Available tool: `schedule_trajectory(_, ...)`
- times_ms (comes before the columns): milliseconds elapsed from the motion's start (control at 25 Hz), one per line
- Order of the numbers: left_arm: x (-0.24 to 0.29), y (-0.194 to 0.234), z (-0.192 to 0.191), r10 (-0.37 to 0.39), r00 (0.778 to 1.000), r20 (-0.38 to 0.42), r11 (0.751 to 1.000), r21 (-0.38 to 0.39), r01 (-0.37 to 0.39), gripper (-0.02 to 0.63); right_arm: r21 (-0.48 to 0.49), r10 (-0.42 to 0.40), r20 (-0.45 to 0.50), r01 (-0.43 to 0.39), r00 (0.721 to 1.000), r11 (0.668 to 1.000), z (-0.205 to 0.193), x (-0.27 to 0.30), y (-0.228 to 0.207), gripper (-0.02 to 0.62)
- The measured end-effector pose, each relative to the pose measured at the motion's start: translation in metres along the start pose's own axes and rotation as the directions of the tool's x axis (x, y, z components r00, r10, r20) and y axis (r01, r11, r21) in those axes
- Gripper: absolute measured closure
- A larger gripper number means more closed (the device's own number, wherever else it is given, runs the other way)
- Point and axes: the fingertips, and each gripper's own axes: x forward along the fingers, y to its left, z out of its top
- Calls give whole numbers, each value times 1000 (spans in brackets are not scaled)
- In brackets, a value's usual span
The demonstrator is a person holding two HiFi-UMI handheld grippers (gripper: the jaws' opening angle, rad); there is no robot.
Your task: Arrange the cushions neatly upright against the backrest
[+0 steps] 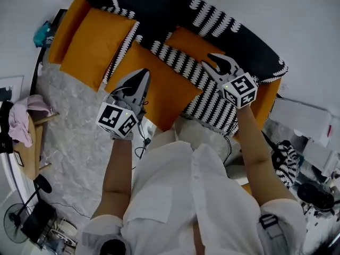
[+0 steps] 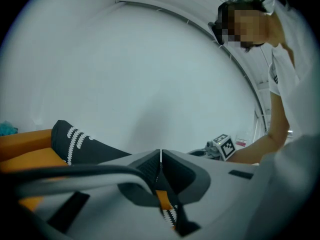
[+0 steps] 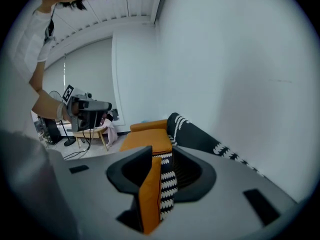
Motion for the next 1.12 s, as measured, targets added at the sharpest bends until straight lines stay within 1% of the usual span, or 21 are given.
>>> schedule_trajectory(120, 36, 9, -10, -7, 1000, -22, 1000, -2, 7, 591, -11, 25, -77, -26, 997, 1000, -30, 29, -33, 444)
schedule_trajectory(240, 71, 20, -23, -11, 999, -35, 999, -32, 10, 589, -15, 48, -164, -52, 985, 999, -65, 60, -68, 426)
schedule_trajectory(360, 102, 30, -38, -14, 998, -58, 998, -56, 11, 586, -29, 64, -247, -74, 967, 997, -102, 93, -102, 425)
schedule_trajectory(480, 131, 40, -58, -18, 997, -80, 997, -72, 12, 572, -37, 82, -339, -100, 937, 994, -139, 124, -132, 407)
schedule_trajectory(600, 158, 48, -82, -28, 994, -102, 995, -98, 18, 557, -30, 97, -429, -122, 898, 992, -177, 150, -155, 378)
schedule_trajectory(720, 181, 52, -101, -51, 991, -123, 993, -113, 37, 534, -22, 121, -515, -154, 848, 988, -214, 173, -171, 350)
schedule_trajectory(880, 197, 47, -122, -87, 987, -135, 988, -142, 68, 526, 10, 135, -602, -162, 787, 987, -260, 188, -193, 339)
schedule_trajectory(1000, 204, 44, -133, -109, 984, -142, 983, -163, 85, 522, 57, 174, -654, -181, 736, 982, -285, 200, -207, 319)
schedule_trajectory(1120, 206, 44, -143, -117, 981, -153, 982, -167, 91, 522, 70, 204, -705, -220, 679, 973, -301, 213, -210, 310)
